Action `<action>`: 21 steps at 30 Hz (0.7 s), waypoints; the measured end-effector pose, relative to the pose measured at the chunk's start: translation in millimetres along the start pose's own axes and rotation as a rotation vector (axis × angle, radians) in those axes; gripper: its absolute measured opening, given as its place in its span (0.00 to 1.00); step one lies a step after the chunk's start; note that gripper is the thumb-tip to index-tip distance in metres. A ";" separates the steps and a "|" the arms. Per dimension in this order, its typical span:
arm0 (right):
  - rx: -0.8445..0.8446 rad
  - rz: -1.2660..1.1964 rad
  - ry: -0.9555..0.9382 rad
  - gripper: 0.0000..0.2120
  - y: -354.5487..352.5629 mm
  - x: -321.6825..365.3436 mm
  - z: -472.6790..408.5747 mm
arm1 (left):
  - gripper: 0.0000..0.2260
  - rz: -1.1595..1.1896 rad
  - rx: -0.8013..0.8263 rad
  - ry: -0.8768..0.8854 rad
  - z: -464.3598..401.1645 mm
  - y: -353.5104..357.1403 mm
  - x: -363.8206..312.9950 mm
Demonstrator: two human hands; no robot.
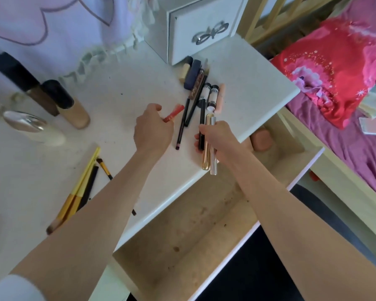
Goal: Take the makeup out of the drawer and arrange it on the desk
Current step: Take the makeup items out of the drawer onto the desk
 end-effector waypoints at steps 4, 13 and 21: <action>-0.033 0.180 -0.044 0.08 4.7 13.9 -10.8 | 0.19 0.033 0.005 -0.007 -20.1 10.3 -7.6; -0.114 0.079 -0.061 0.06 -2.1 20.5 -13.9 | 0.18 0.082 0.044 0.116 -31.2 18.2 -26.7; -0.304 -0.194 0.061 0.07 -61.0 3.8 -21.0 | 0.21 -0.100 0.209 0.292 -1.8 43.2 -23.8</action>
Point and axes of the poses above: each hand's wrist, its own z-axis away from the middle knuckle, its own y-axis out of the palm, x = y × z, the point moved 10 cm from there along -z, towards the middle knuckle, and after that the axes turned 7 degrees about z, right-handed, at the moved point
